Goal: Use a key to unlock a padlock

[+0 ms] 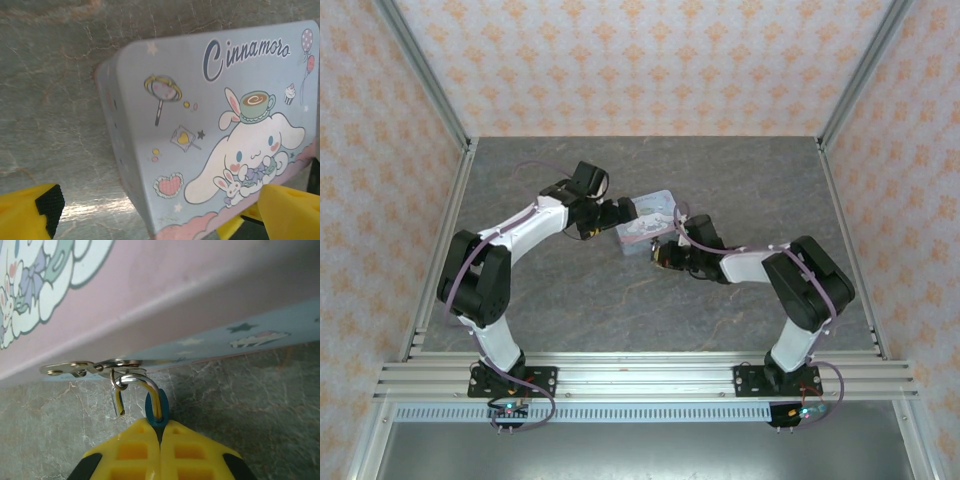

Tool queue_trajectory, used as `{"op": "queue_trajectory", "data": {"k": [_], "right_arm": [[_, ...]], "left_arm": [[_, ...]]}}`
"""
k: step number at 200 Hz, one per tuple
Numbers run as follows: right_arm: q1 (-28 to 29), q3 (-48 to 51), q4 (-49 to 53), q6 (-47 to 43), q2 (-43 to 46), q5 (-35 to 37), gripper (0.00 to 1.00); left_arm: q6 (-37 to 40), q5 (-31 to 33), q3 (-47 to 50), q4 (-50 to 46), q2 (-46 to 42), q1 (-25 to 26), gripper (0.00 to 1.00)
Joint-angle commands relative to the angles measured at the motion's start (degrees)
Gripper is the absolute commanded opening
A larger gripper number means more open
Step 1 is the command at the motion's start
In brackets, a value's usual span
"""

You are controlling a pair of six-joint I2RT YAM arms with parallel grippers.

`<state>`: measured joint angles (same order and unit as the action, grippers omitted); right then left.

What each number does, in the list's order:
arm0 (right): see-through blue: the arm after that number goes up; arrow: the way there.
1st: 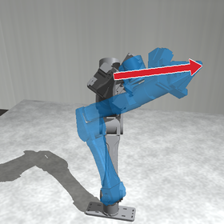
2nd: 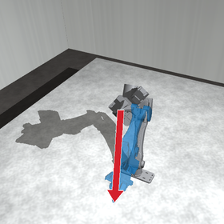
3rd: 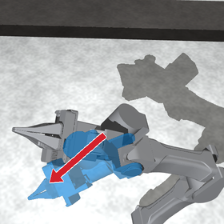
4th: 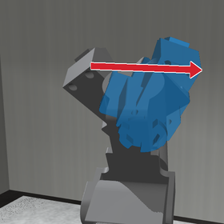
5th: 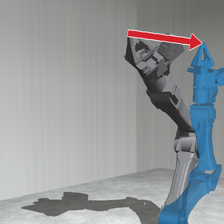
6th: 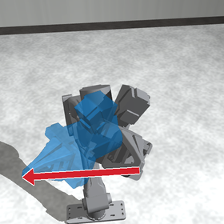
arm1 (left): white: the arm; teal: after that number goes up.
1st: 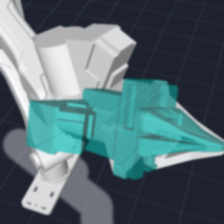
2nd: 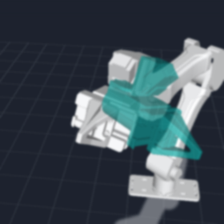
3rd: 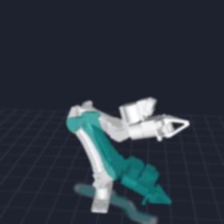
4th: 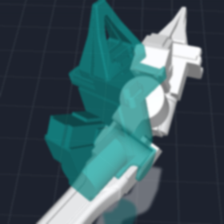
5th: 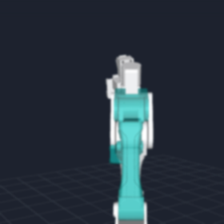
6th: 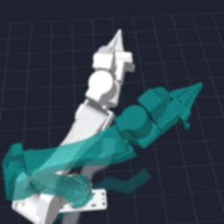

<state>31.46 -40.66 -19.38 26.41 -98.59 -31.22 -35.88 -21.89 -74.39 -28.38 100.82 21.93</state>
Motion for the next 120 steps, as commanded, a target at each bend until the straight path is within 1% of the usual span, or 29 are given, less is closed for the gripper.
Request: {"op": "queue_trajectory", "data": {"k": [1, 17, 21, 37, 86, 120], "right_arm": [[0.19, 2.09, -2.22, 4.05, 2.01, 2.19, 0.00], [0.26, 3.03, -3.72, 6.57, 2.26, 2.73, 0.00], [0.27, 3.22, -4.21, 7.12, 2.26, 2.83, 0.00], [0.23, 3.99, -5.62, 9.59, 2.47, 3.42, 0.00], [0.21, 5.60, -9.33, 15.62, 2.51, 4.91, 0.00], [0.18, 5.94, -11.19, 20.05, 2.50, 6.58, 0.00]], "left_arm": [[4.76, 9.81, -3.20, -6.96, 1.54, 2.91, 1.00], [4.94, 13.46, -4.11, -8.40, 2.40, 4.44, 1.00], [6.54, 14.20, -4.22, -8.62, 2.62, 4.70, 1.00], [7.22, 16.65, -4.54, -9.23, 3.62, 6.07, 1.00], [7.18, 19.62, -3.17, -9.28, 5.18, 7.76, 1.00], [7.03, 20.13, -1.84, -8.73, 5.27, 8.30, 1.00]]}}
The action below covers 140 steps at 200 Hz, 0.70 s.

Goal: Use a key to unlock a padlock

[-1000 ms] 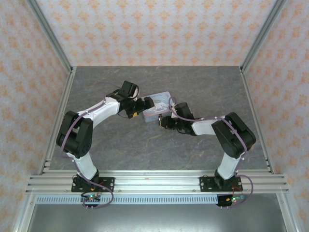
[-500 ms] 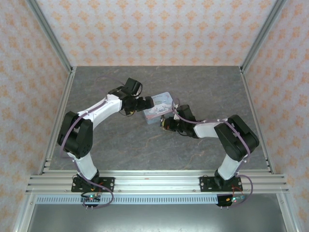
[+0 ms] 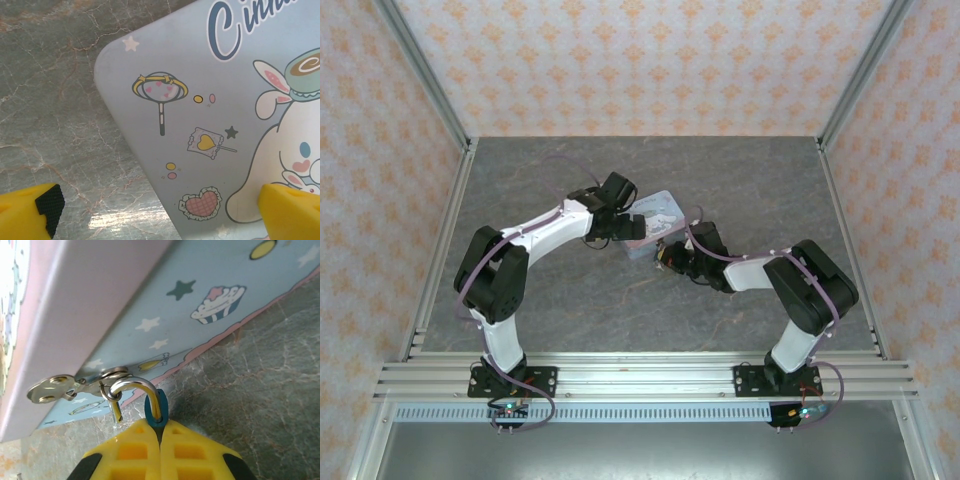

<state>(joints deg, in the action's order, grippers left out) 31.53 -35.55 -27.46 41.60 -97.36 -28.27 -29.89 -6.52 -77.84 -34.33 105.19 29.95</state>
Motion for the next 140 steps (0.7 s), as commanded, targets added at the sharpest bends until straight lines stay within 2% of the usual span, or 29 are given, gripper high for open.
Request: {"op": "queue_trajectory", "data": {"k": [1, 58, 140], "right_arm": [[0.11, 0.83, -3.16, 5.00, 1.20, 3.65, 0.00], [0.14, 0.11, -6.68, 11.58, 0.17, 6.22, 0.00], [-1.44, -3.08, -4.16, 11.58, -0.95, 7.50, 0.00]], "left_arm": [[1.01, 4.77, 1.63, -2.82, 0.90, 0.33, 1.00], [1.24, 3.68, 2.78, -2.08, 1.50, 0.71, 1.00], [1.68, 3.61, 3.44, -2.19, 2.04, 0.67, 1.00]]}}
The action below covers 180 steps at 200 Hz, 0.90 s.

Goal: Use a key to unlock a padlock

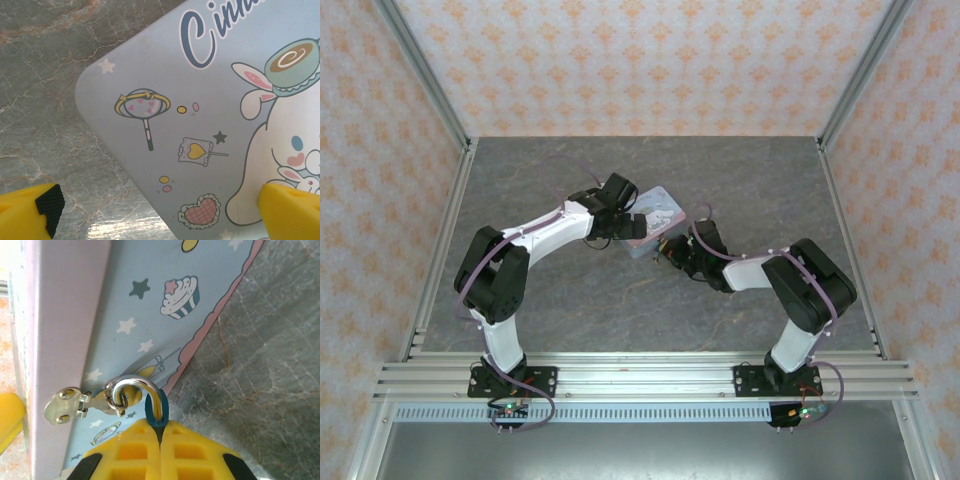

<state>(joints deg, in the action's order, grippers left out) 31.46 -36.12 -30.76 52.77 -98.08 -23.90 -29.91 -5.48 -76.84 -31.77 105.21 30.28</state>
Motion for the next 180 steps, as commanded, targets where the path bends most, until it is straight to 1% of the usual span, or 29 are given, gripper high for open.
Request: {"op": "queue_trajectory", "data": {"k": [1, 46, 68, 91, 134, 172, 180], "right_arm": [[-1.39, -2.58, -0.78, 0.40, -0.20, 3.14, 0.00], [-2.78, -4.67, -0.20, 1.40, -1.00, 4.23, 0.00], [-3.35, -4.01, 0.02, 1.54, -0.67, 3.96, 0.00], [-4.35, 0.04, -0.91, 2.01, 1.65, 3.86, 0.00], [-7.54, 10.31, -1.23, 2.43, 8.73, 4.13, 0.00], [-9.10, 16.17, 3.82, 2.23, 16.45, 5.69, 0.00], [-9.10, 16.95, 5.52, 1.91, 18.39, 6.33, 0.02]], "left_arm": [[1.70, 2.57, 2.46, -4.77, 2.02, 0.37, 1.00], [1.70, 2.57, 2.74, -4.91, 2.45, 0.35, 1.00], [1.50, 2.57, 2.63, -4.97, 2.28, 0.33, 1.00], [1.52, 1.88, 1.96, -5.07, 1.69, 0.22, 1.00], [2.07, 0.44, -0.56, -6.84, -1.09, 0.06, 1.00], [1.90, -1.28, -1.73, -7.90, -5.17, -0.22, 1.00], [1.89, -1.47, -1.94, -8.30, -6.15, -0.31, 1.00]]}}
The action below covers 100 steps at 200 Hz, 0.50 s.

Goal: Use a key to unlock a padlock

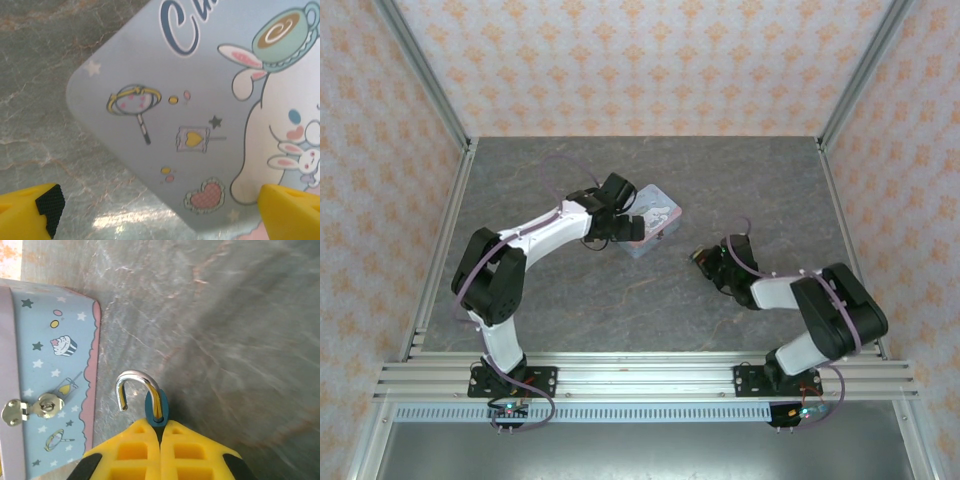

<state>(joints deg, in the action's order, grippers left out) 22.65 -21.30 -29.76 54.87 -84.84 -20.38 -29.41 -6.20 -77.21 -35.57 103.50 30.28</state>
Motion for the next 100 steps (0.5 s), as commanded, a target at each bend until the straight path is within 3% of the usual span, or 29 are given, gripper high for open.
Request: {"op": "queue_trajectory", "data": {"k": [1, 61, 100], "right_arm": [[-0.27, 2.18, 4.74, -0.24, 5.44, 2.85, 0.03], [-1.19, 5.51, 17.88, 0.01, 21.88, 5.32, 0.51], [-3.68, 4.40, 26.64, -0.12, 33.82, 4.91, 0.72]], "left_arm": [[1.38, -0.79, -1.60, -4.54, -4.54, -0.36, 1.00], [1.42, -0.37, -1.50, -7.55, -12.46, -1.96, 1.00], [1.89, 2.35, -0.53, -8.99, -18.80, -4.36, 1.00]]}}
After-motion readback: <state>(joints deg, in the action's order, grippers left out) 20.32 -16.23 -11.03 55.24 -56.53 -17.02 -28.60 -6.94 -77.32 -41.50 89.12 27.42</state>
